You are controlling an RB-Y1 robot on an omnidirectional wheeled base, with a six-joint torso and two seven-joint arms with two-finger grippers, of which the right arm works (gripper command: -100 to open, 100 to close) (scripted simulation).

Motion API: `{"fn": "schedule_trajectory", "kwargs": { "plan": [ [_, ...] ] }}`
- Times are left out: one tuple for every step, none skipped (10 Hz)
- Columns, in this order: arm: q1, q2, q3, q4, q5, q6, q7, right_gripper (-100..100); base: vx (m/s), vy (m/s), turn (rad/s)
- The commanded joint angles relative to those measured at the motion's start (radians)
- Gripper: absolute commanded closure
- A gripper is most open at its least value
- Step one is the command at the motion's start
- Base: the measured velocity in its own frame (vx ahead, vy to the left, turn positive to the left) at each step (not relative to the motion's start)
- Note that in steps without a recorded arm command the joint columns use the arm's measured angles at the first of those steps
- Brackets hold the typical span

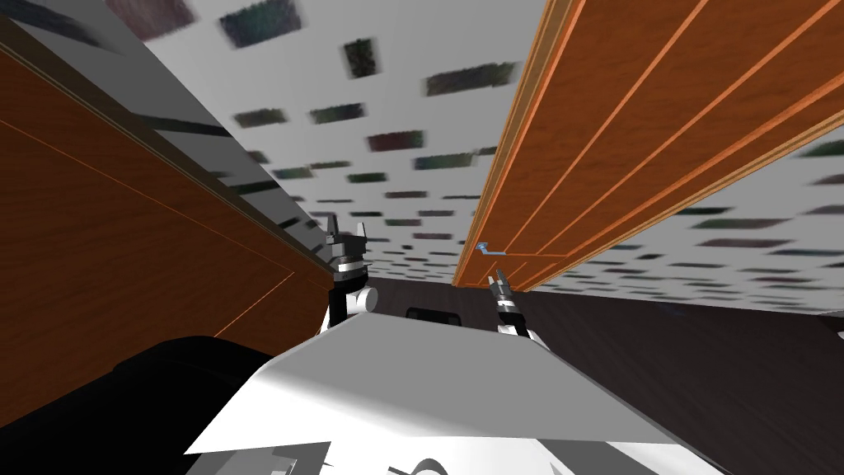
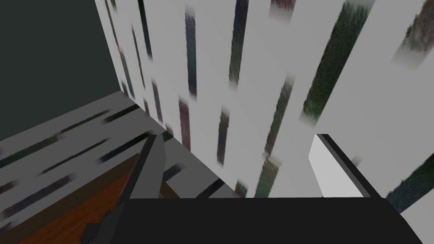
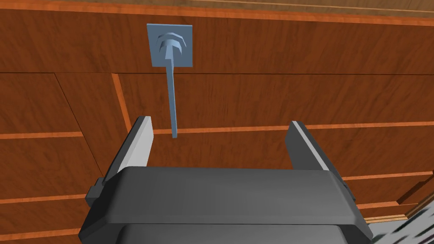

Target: Pull the door open

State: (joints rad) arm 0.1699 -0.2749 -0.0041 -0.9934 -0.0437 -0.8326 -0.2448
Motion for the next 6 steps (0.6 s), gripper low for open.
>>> {"fn": "schedule_trajectory", "kwargs": {
  "plan": [
    [-0.006, -0.006, 0.002, 0.03, -0.002, -0.007, -0.005, -100, 0.064, -0.081, 0.06],
    [-0.011, -0.009, 0.003, 0.047, -0.003, -0.011, -0.007, -100, 0.058, -0.074, 0.081],
    [-0.02, -0.015, 0.004, 0.082, -0.006, -0.018, -0.012, -100, 0.081, -0.079, 0.076],
    [-0.024, -0.018, 0.005, 0.099, -0.007, -0.022, -0.014, -100, 0.095, -0.091, 0.073],
    [-0.031, -0.022, 0.007, 0.124, -0.009, -0.028, -0.018, -100, 0.091, -0.083, 0.077],
    [-0.038, -0.026, 0.008, 0.148, -0.01, -0.033, -0.021, -100, 0.076, -0.106, 0.068]
  ]
}}
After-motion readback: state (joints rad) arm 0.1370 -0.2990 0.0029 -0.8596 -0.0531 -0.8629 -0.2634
